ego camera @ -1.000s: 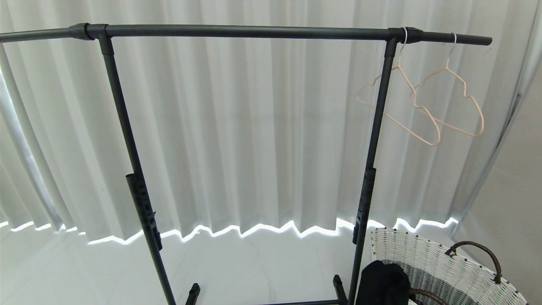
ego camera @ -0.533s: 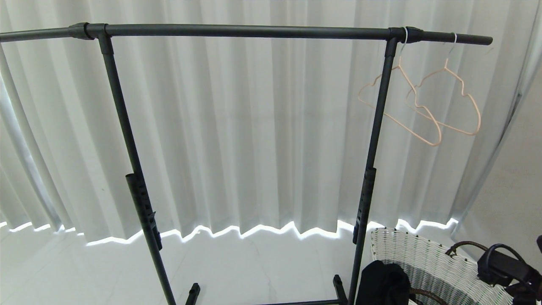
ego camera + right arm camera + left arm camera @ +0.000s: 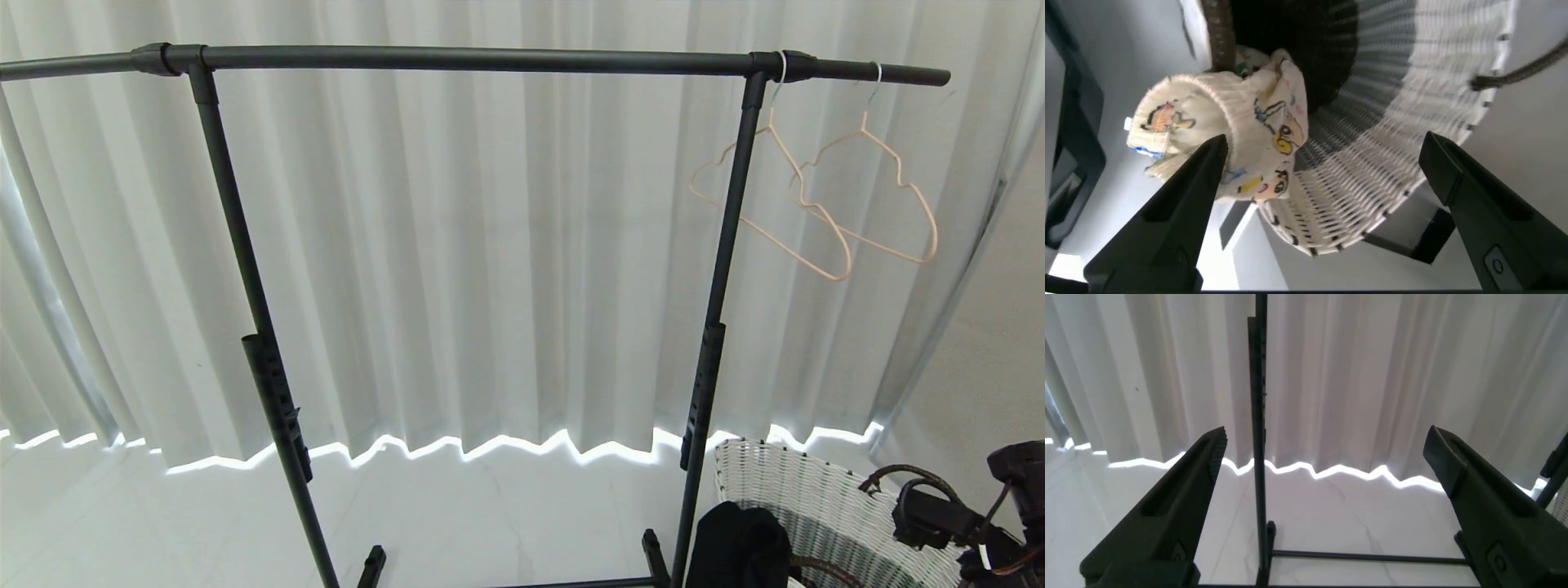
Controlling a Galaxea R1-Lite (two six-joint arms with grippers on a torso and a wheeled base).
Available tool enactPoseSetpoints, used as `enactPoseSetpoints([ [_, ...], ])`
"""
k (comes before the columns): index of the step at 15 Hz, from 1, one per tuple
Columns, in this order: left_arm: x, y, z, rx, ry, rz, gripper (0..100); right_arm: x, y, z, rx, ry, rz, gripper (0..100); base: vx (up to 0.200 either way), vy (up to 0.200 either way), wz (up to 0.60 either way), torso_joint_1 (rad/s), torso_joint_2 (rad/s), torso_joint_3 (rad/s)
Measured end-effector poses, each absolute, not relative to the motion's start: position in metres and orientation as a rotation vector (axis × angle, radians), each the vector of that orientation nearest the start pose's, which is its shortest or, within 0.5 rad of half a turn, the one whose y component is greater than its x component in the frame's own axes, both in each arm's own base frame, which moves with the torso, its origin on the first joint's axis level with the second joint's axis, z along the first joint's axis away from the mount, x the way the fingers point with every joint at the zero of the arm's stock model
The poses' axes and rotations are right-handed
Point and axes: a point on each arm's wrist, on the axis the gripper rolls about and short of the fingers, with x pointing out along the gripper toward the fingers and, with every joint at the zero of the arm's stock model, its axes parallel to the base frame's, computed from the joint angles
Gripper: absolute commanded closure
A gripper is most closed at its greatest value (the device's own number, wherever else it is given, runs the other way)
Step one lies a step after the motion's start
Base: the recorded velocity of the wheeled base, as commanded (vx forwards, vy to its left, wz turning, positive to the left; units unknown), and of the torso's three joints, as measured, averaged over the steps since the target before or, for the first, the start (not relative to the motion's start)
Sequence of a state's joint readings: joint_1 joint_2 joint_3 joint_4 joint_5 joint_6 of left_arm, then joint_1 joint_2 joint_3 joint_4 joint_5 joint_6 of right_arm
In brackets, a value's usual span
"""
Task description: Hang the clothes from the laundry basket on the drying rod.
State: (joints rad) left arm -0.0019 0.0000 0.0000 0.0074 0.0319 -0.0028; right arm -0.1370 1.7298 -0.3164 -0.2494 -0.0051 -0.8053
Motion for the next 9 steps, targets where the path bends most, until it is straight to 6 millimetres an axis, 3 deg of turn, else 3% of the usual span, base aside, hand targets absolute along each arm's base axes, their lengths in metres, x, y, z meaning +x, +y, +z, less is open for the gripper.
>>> enactPoseSetpoints([
  [4,-0.023,0.001,0.075,-0.003,0.007,0.03,0,0.202,-0.026,0.031,-0.645,1.115,0.343,0,0.0,0.0,0.0,0.0,0.0,0.0],
  [9,-0.023,0.001,0.075,-0.003,0.007,0.03,0,0.205,-0.021,0.022,-0.654,1.138,0.379,0,0.0,0.0,0.0,0.0,0.0,0.0],
])
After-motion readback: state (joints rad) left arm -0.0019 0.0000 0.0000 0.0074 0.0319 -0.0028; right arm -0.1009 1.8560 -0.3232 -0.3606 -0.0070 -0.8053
